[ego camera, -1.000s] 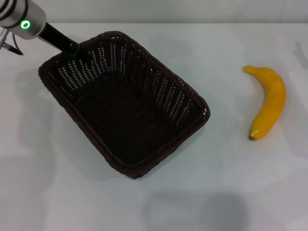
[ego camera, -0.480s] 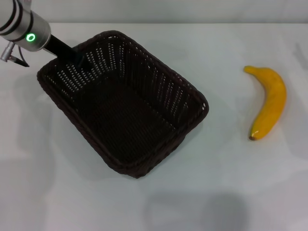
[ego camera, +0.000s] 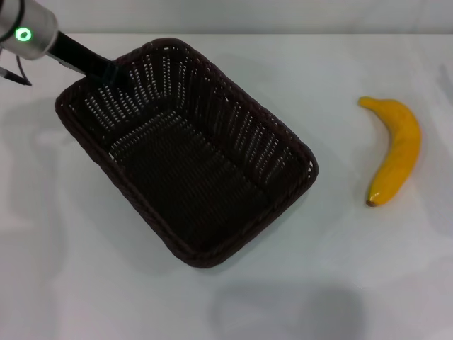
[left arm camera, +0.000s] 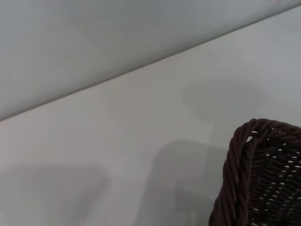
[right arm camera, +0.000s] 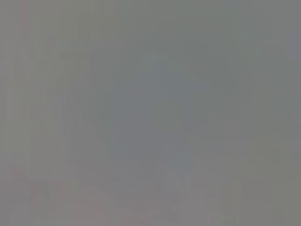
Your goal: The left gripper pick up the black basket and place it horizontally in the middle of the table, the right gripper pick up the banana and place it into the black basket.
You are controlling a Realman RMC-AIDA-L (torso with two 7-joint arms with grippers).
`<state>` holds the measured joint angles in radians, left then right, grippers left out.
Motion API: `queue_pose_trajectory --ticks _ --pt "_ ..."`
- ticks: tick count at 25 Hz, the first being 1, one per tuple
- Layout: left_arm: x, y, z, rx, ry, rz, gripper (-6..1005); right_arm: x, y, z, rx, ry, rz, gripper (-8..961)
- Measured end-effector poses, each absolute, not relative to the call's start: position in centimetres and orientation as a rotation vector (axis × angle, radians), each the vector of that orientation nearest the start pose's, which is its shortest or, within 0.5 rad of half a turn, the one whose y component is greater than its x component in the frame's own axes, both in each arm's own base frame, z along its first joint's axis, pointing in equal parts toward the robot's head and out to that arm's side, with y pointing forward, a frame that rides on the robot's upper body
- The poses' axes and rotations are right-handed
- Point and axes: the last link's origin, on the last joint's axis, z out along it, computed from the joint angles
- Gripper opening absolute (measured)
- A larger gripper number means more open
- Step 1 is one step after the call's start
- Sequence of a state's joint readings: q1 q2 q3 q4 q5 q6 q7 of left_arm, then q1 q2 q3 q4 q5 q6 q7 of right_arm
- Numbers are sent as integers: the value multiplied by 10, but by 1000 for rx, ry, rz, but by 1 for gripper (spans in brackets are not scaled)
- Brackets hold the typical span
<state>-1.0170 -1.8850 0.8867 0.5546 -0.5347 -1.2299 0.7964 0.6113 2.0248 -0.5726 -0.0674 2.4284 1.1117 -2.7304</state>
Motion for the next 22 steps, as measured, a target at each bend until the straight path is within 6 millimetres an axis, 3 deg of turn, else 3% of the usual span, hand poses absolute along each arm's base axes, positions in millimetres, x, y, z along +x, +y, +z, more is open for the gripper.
queue_pose_trajectory --ticks 12,22 --pt "-206 454 63 -2488 -1166 116 206 328 391 61 -1424 590 806 872" --pt "-225 441 78 -2417 -1367 -207 181 337 388 69 -1372 604 796 872"
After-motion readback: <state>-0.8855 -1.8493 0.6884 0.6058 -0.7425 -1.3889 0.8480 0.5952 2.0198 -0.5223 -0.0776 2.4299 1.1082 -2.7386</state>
